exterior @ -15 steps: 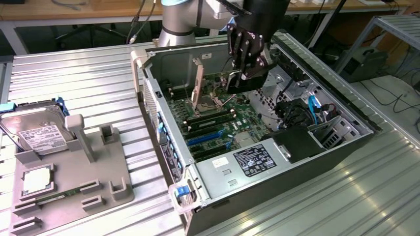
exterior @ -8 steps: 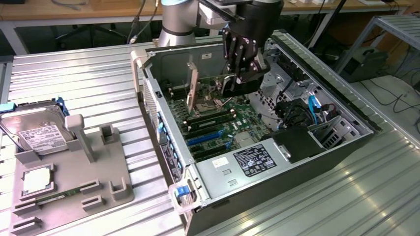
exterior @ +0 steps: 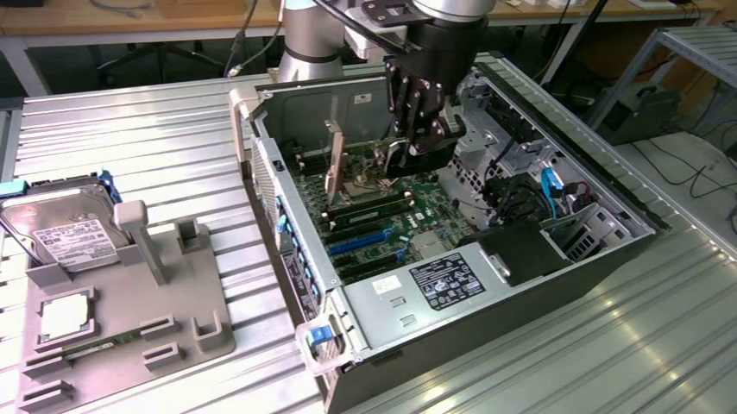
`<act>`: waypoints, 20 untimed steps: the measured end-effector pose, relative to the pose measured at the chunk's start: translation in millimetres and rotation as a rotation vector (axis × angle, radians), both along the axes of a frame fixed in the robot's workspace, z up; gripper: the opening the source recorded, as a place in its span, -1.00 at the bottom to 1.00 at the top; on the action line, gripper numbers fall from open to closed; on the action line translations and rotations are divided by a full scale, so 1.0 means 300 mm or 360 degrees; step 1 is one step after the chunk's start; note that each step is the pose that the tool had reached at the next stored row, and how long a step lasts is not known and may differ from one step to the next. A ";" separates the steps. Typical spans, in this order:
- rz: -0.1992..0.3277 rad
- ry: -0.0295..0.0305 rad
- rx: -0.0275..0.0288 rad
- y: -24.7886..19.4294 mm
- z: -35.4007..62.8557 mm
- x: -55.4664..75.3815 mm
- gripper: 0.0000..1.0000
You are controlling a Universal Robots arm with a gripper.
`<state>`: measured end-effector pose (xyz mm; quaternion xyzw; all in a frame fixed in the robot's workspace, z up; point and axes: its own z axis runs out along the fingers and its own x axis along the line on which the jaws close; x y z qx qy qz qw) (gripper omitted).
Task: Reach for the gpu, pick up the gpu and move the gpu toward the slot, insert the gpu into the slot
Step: 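Insert the gpu into the slot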
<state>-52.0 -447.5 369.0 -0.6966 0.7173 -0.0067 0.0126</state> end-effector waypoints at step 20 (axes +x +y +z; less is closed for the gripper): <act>0.0000 -0.00001 0.00000 0.000 -0.111 -0.038 -0.47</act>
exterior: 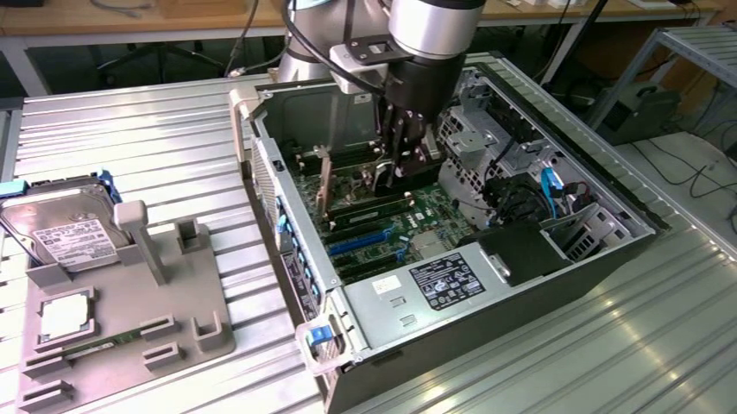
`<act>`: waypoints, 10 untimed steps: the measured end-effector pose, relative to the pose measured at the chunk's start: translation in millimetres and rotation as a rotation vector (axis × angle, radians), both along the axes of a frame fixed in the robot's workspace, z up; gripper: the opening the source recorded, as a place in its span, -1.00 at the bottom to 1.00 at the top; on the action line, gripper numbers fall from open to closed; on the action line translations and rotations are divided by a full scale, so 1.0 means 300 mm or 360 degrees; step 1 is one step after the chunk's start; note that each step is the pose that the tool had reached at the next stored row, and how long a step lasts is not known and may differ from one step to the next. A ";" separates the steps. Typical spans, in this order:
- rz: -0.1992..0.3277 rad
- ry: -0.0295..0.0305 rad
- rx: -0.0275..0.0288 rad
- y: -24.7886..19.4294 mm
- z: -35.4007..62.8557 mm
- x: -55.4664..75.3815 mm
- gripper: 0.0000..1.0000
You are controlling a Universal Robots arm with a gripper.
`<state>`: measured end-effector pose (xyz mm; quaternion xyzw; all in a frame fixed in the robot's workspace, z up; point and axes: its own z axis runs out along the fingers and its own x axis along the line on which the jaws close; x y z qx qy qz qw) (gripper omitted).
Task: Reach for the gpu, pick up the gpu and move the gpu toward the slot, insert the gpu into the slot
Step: 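Insert the gpu into the slot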
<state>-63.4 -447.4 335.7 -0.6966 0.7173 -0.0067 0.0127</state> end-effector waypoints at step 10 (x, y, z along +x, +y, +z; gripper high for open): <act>0.0000 0.00001 -0.00003 -0.001 -0.037 -0.017 -0.47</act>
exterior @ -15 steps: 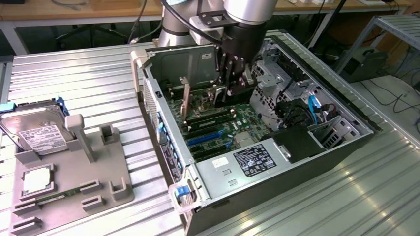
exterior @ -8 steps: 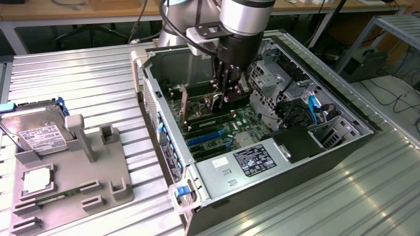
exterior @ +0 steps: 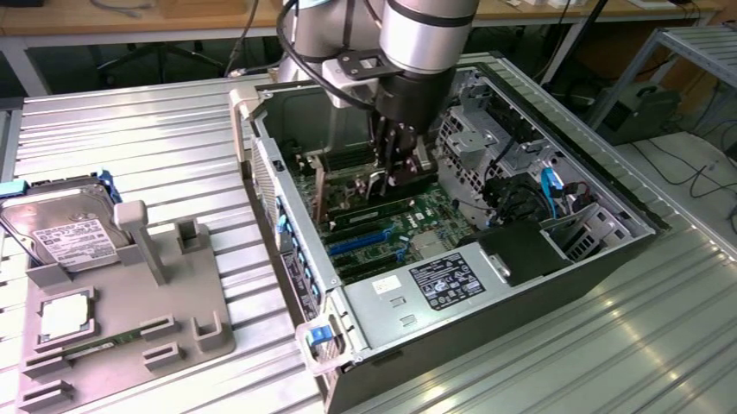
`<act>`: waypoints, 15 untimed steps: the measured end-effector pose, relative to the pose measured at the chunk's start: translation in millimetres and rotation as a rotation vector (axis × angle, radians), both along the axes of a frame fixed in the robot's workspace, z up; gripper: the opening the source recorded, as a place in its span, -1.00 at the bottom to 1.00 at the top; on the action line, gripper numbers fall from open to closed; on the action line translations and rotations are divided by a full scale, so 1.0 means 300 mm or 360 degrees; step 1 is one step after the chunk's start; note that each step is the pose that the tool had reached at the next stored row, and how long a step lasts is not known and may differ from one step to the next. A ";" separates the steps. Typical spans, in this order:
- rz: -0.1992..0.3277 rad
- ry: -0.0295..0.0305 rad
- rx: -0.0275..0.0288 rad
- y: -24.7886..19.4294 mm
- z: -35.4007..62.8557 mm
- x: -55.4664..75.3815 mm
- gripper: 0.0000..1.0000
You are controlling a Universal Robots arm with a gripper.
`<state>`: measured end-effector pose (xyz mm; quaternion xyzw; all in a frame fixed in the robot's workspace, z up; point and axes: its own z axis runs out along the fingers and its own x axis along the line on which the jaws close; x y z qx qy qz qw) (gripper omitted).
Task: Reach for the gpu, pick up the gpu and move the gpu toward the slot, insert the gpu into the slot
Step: 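Insert the gpu into the slot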
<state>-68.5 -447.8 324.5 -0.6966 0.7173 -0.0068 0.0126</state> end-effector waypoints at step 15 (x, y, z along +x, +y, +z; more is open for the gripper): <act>0.0000 0.00000 0.00003 -0.012 -0.045 -0.027 -0.47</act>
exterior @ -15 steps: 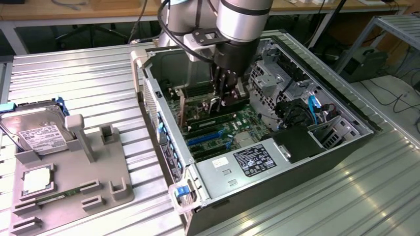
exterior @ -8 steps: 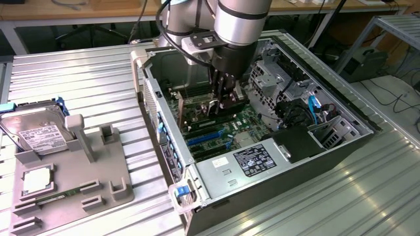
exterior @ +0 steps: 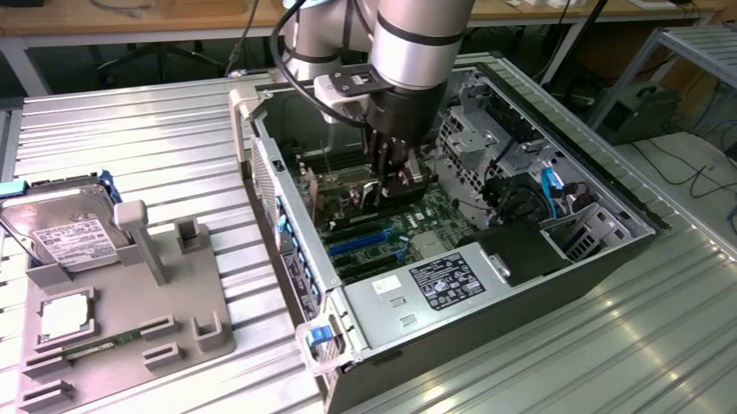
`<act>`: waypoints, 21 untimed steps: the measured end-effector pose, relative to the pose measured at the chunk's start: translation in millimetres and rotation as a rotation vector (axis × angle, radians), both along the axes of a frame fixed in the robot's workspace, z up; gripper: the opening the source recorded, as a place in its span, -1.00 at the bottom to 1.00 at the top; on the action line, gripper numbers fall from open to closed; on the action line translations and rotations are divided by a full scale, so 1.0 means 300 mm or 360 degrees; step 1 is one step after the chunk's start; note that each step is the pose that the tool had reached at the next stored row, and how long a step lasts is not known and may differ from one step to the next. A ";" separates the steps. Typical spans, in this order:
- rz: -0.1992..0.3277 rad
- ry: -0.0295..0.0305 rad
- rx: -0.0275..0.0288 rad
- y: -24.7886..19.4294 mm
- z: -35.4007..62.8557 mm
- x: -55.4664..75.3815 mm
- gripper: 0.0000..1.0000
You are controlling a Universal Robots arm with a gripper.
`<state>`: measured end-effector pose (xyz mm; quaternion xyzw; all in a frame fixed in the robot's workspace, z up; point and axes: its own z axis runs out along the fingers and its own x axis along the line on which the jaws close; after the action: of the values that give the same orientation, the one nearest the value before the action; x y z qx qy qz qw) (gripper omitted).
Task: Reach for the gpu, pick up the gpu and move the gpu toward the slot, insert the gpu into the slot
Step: 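Insert the gpu into the slot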
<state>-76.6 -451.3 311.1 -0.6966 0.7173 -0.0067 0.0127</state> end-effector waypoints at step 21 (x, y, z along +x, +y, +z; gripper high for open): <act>-0.0004 -0.00229 -0.00004 -0.015 -0.069 -0.008 -0.47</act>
<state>-79.0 -455.9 290.4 -0.6956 0.7181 -0.0118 0.0177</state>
